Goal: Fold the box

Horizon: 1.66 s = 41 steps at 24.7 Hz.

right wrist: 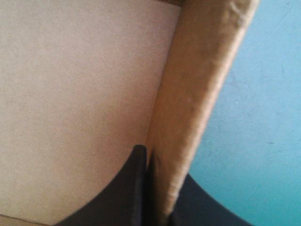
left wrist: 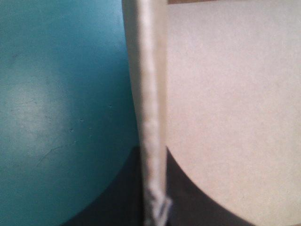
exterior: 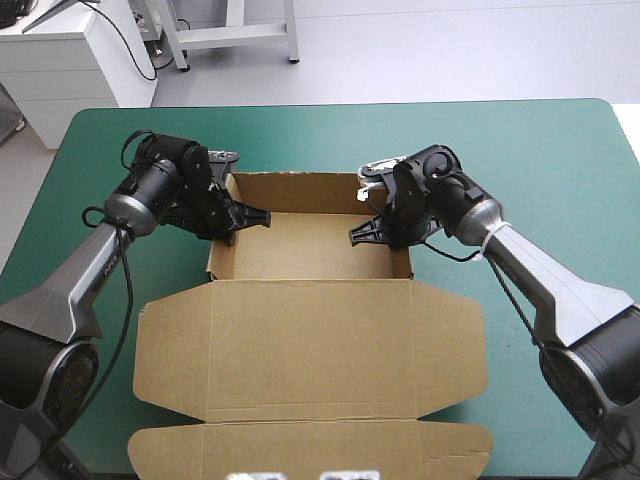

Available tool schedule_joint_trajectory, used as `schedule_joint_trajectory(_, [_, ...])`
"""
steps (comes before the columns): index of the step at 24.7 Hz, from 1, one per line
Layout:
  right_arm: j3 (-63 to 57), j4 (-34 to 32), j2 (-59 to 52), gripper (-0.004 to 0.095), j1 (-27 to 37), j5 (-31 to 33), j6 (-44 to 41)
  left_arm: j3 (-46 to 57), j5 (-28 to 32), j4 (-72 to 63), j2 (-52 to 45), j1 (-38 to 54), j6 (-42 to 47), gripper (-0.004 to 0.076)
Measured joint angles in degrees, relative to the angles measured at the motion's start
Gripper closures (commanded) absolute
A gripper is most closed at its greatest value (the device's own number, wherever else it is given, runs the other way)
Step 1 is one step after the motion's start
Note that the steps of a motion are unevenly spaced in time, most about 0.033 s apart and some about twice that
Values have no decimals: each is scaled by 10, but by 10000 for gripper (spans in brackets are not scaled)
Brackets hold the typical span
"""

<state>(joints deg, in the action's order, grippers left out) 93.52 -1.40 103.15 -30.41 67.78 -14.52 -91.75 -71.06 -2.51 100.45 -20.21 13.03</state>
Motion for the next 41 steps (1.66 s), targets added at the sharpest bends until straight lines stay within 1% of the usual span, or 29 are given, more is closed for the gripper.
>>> schedule_joint_trajectory(4, [0, 47, 15, 910, 28, -16, 1, -1, 15, 20, 5, -3, 4, 731])
schedule_joint_trajectory(8, [-1, 62, 19, 909, 43, -28, 3, -5, 31, 46, 8, -18, 7, 731])
schedule_joint_trajectory(20, [-5, 22, 46, 908, 46, -21, 9, -6, 52, 67, 82, -59, 35, 731])
schedule_joint_trajectory(25, [-5, -2, 50, 908, 46, -34, 11, -15, 59, 65, 108, -62, 43, 731])
schedule_joint_trajectory(28, [-5, -6, 51, 832, 46, -35, 18, -17, 53, 66, 112, -62, 30, 727])
schedule_joint_trajectory(29, [-5, -6, 51, 768, 46, -35, 25, -19, 51, 67, 112, -62, 18, 710])
schedule_joint_trajectory(30, [-5, -6, 51, 739, 45, -35, 35, -19, 51, 71, 113, -63, 8, 700])
schedule_joint_trajectory(32, [-5, -7, 51, 627, 45, -32, 46, -21, 49, 74, 115, -63, -2, 629])
schedule_joint_trajectory(33, [-5, -8, 53, 573, 45, -32, 48, -22, 48, 74, 116, -63, -6, 577])
schedule_joint_trajectory(34, [-5, -8, 53, 541, 45, -34, 50, -22, 44, 76, 117, -63, -14, 517])
schedule_joint_trajectory(35, [-5, -8, 53, 509, 44, -37, 50, -22, 41, 79, 117, -65, -19, 436])
schedule_joint_trajectory(36, [-5, -8, 53, 498, 44, -42, 52, -22, 35, 82, 119, -65, -23, 391])
schedule_joint_trajectory(37, [-5, -8, 53, 486, 44, -44, 52, -22, 33, 86, 121, -66, -27, 323])
schedule_joint_trajectory(39, [-5, -12, 53, 477, 43, -46, 52, -24, 33, 91, 121, -67, -33, 239])
schedule_joint_trajectory(40, [-5, -14, 53, 476, 43, -46, 50, -26, 33, 95, 121, -67, -34, 213])
schedule_joint_trajectory(41, [-5, -19, 53, 477, 43, -44, 47, -28, 31, 98, 121, -67, -36, 203])
